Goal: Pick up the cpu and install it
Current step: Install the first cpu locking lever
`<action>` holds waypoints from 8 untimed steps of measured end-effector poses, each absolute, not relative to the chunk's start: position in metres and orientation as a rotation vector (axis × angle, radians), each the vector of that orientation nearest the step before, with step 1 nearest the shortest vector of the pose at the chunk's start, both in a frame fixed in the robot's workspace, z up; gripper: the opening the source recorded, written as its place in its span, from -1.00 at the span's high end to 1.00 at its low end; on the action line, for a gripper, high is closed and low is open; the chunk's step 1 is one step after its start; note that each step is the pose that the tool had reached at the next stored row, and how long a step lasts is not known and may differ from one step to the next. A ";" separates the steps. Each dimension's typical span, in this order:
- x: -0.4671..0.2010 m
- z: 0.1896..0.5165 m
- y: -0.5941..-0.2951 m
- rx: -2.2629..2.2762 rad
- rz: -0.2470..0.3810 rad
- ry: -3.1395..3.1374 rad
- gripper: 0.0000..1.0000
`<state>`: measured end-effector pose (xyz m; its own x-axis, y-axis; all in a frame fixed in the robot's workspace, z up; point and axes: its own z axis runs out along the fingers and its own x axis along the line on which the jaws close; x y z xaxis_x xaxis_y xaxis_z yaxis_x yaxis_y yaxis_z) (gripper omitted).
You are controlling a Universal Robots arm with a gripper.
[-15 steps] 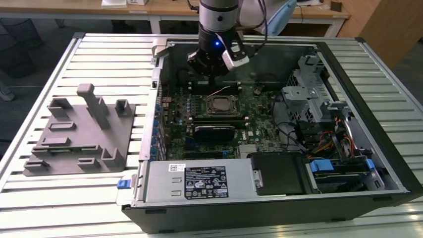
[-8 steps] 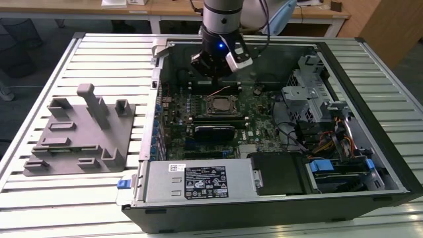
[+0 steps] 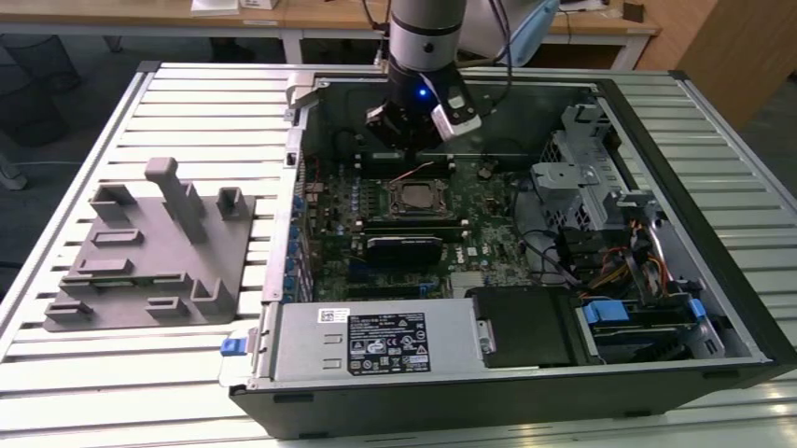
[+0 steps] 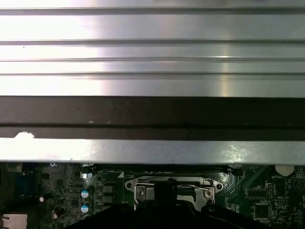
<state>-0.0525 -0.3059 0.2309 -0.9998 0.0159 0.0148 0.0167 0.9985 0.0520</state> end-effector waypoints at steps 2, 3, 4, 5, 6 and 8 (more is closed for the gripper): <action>-0.051 0.230 -0.306 -0.025 -0.082 -3.126 0.79; -0.051 0.229 -0.305 -0.025 -0.082 -3.126 0.79; -0.050 0.228 -0.305 -0.025 -0.081 -3.126 0.79; -0.050 0.227 -0.305 -0.026 -0.081 -3.126 0.79; -0.050 0.226 -0.305 -0.026 -0.081 -3.126 0.79; -0.049 0.225 -0.304 -0.025 -0.080 -3.126 0.79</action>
<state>-0.0489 -0.3040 0.2249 -0.9998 0.0158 0.0148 0.0165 0.9985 0.0513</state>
